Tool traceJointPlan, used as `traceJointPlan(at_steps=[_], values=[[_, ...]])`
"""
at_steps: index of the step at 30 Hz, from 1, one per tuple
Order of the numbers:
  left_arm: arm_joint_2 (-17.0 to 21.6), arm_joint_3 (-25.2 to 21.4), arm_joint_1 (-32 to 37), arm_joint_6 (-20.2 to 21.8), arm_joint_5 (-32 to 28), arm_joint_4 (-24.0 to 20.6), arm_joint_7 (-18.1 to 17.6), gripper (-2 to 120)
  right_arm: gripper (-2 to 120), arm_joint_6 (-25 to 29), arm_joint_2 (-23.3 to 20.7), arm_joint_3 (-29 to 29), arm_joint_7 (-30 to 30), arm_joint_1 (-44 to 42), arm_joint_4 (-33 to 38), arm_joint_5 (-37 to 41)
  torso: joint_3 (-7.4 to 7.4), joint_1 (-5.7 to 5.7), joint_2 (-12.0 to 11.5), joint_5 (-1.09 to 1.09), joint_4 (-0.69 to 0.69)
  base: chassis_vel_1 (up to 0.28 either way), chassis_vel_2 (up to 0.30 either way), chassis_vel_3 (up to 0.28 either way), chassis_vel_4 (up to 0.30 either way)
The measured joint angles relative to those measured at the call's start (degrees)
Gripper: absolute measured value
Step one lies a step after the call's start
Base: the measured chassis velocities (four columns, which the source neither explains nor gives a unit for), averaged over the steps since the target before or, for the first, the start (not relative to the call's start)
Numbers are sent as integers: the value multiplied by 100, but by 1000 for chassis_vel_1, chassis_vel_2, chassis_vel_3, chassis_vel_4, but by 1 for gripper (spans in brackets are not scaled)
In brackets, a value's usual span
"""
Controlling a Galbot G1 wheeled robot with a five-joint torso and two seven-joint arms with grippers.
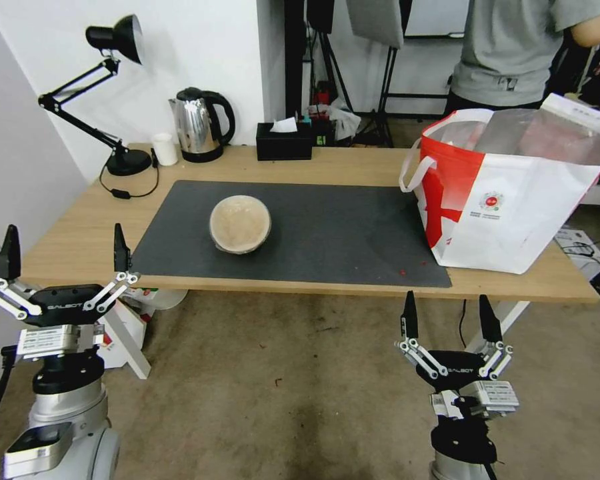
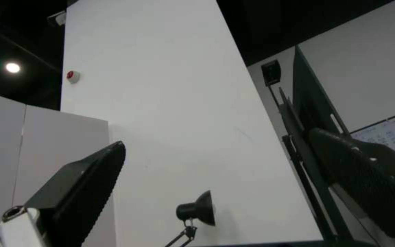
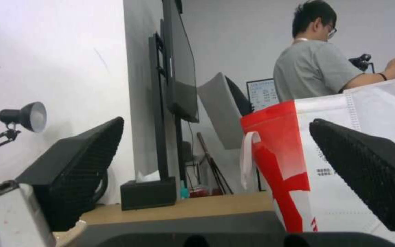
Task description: Pick up the trash from the table and place it into the takeout bag.
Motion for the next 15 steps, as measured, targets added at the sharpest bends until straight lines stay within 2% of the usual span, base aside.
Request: traceJointPlan(at_steps=[10,15], values=[[7,46,-39,52,0,3,23,100,100,0,0,0,0,0,0,0,0,0,0,0,0,0,0,0,0],[-6,68,-59,73,-4,20,149,100,100,0,0,0,0,-1,0,0,0,0,0,0,0,0,0,0,0]])
